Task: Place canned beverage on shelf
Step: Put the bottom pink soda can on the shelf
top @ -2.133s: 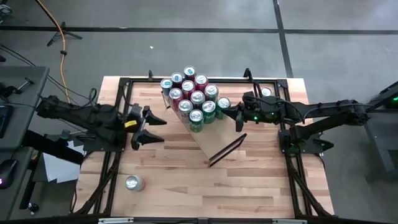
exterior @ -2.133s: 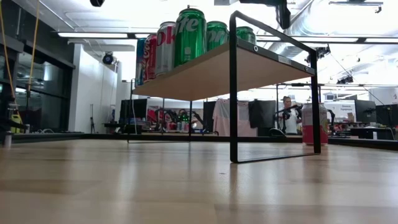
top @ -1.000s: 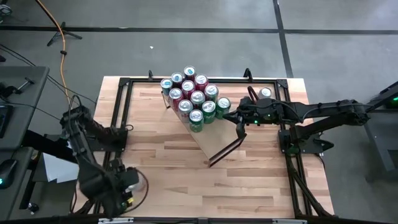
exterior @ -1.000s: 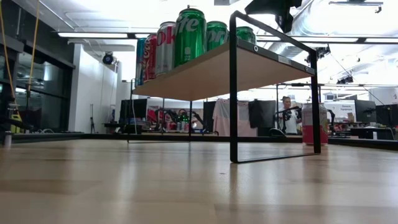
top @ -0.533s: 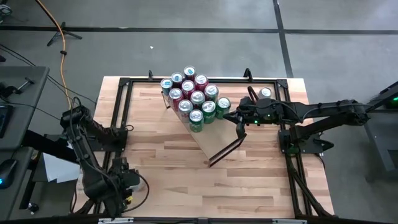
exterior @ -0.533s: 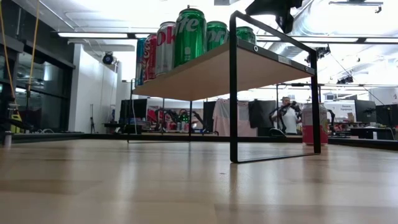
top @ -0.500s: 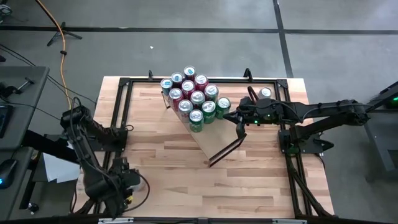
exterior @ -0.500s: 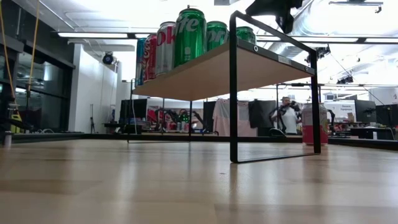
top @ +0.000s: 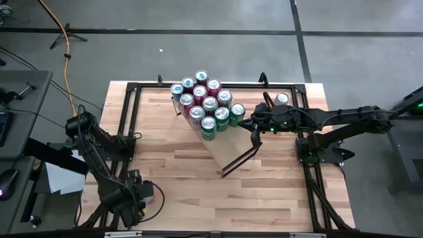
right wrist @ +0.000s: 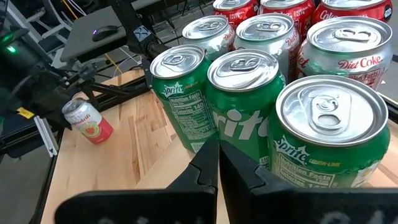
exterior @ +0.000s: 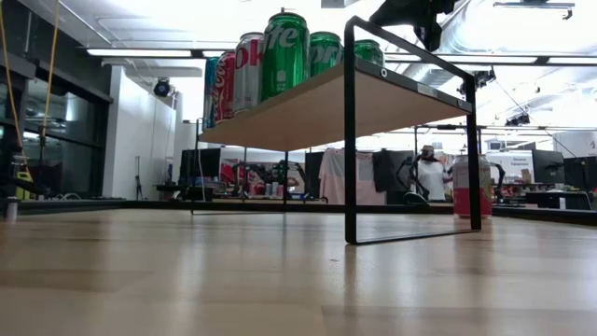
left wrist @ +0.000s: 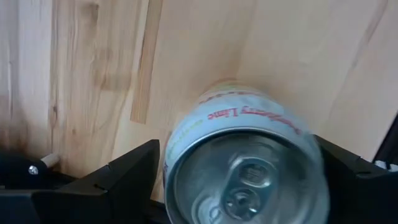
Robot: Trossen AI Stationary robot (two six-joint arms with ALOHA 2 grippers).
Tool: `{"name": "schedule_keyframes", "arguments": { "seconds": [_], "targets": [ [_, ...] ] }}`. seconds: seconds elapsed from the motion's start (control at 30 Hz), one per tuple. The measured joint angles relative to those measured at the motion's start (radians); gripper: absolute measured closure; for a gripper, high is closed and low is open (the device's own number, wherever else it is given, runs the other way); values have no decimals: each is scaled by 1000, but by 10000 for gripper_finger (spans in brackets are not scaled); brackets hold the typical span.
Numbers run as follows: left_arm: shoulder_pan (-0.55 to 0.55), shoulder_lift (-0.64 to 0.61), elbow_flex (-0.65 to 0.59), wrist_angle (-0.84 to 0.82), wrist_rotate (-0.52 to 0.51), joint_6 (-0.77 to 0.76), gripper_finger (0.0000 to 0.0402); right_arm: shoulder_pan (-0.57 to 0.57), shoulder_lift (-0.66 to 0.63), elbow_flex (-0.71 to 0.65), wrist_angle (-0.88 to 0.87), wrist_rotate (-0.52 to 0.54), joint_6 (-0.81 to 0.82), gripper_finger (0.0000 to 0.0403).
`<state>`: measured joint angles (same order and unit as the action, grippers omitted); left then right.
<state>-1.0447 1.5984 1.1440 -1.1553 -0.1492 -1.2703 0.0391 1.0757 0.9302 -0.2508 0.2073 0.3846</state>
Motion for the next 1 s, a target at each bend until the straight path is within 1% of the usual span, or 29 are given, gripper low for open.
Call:
{"name": "schedule_keyframes", "arguments": {
  "seconds": [0.23, 0.33, 0.43, 0.6, 0.8, 1.0],
  "targets": [
    [10, 0, -6, -1, 7, 26, 95, 0, 0, 0, -6, 16, 0, 403],
    [10, 0, -6, -1, 7, 25, 107, 0, 0, 0, -14, 31, 0, 403],
    [11, 0, -6, 0, 7, 9, 135, 0, 0, 0, -16, 33, 0, 403],
    [11, -2, -5, -4, 30, -3, 202, 0, 0, 0, -16, 33, 0, 403],
    [39, -33, -7, -2, 88, 8, 203, 0, 0, 0, -34, 32, 0, 403],
    [106, -123, -7, -3, 62, 11, 203, 0, 0, 0, -61, 27, 36, 403]
  ]
}}
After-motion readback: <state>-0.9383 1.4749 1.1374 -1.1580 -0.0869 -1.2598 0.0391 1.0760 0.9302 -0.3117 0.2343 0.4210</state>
